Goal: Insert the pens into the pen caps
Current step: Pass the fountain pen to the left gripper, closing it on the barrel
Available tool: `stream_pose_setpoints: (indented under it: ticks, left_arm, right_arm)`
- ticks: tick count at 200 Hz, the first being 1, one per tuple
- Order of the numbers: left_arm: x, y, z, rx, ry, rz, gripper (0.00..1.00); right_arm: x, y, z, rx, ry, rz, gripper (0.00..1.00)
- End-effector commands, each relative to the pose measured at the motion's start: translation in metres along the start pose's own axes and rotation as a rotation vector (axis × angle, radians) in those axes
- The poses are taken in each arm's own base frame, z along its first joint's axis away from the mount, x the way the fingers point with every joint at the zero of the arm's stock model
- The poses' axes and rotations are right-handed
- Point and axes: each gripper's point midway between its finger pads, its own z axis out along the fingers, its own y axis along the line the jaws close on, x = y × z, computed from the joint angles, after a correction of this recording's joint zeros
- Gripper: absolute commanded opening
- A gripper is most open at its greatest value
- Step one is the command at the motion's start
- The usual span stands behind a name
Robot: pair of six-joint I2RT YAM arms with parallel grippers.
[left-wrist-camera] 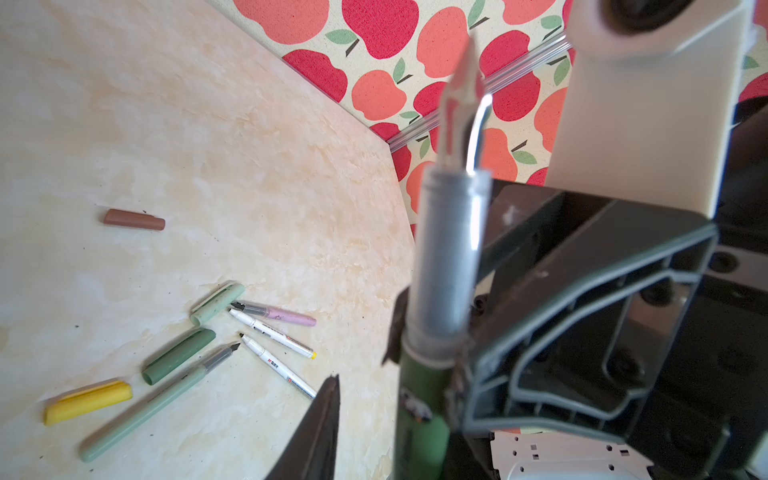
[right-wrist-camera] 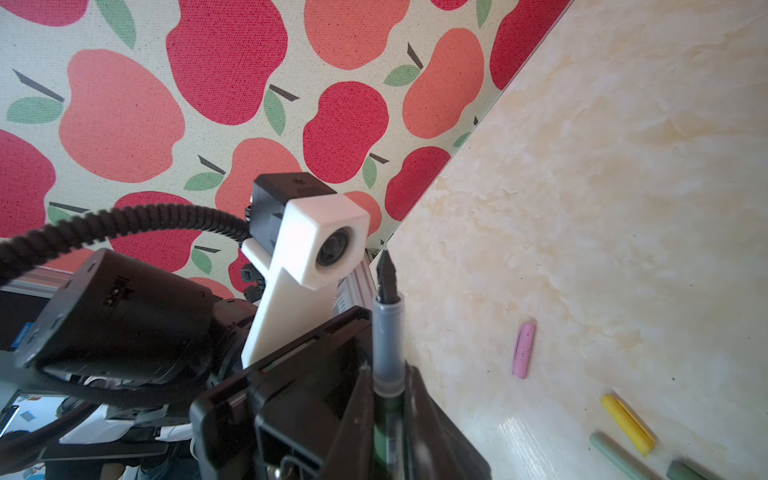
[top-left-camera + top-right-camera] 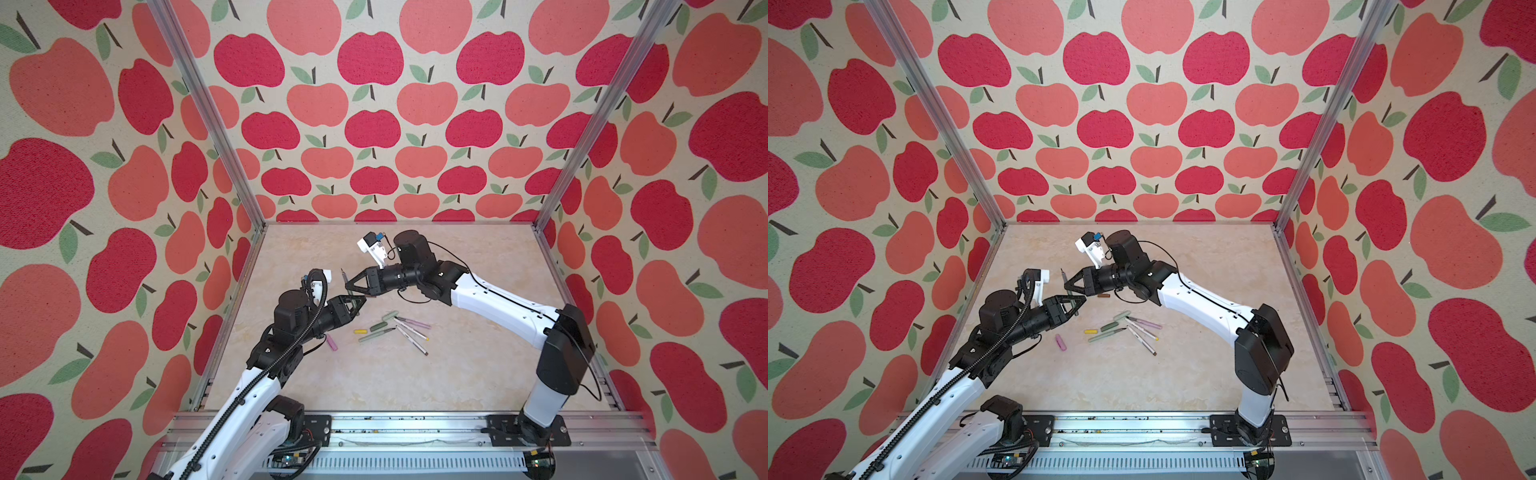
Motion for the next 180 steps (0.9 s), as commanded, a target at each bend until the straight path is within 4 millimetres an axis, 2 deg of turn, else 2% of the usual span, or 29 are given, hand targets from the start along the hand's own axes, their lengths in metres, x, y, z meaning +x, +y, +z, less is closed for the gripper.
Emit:
stream_pose_setpoints:
  ticks: [1, 27, 90, 144, 180]
  left_arm:
    - [-0.017, -0.015, -0.005, 0.020, -0.057, 0.033, 0.31]
    - [-0.018, -0.013, -0.005, 0.002, -0.053, 0.025, 0.26]
    - [-0.017, -0.008, -0.002, -0.003, -0.025, 0.004, 0.28]
    - [-0.016, -0.005, 0.001, -0.009, -0.016, -0.003, 0.09]
    - [-0.016, -0.003, 0.002, -0.023, -0.012, -0.001, 0.02]
  right_arm:
    - [0.003, 0.016, -0.008, -0.022, 0.012, -0.043, 0.06]
    - [0.005, 0.013, -0.008, 0.000, 0.018, -0.060, 0.06]
    - [0.005, 0.009, -0.009, 0.023, 0.022, -0.096, 0.06]
    - [0.006, 0.008, -0.007, 0.020, 0.025, -0.095, 0.06]
    - [0.005, 0.005, -0.008, 0.030, 0.018, -0.094, 0.07]
